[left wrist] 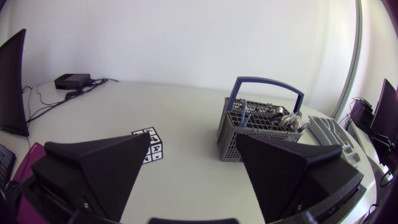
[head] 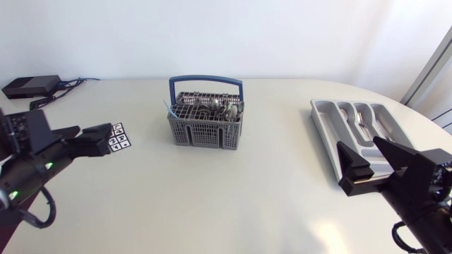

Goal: Transfer all utensils from the basket to the drawer tray.

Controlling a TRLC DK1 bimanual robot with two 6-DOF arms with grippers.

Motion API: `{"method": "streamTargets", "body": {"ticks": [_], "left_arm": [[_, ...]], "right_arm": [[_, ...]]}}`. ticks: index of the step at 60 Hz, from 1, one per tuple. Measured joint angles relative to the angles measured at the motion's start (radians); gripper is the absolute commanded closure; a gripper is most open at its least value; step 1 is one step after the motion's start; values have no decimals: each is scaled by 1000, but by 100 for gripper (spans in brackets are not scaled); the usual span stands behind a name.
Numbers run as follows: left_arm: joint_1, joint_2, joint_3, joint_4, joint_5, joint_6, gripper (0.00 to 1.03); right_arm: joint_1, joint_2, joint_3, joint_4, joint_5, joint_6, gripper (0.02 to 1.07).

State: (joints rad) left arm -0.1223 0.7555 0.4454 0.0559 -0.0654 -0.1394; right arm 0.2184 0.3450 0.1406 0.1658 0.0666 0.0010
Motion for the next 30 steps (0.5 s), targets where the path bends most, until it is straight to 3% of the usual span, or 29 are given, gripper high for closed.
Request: {"method": "streamTargets", "body": {"ticks": [15, 30], "left_arm": [[-4, 470, 253, 13, -1, 50, 12], [9, 836, 602, -82, 24, 284, 12]], "right_arm": [[82, 233, 121, 2, 25, 22, 7], [142, 431, 322, -172, 54, 25, 7]]}}
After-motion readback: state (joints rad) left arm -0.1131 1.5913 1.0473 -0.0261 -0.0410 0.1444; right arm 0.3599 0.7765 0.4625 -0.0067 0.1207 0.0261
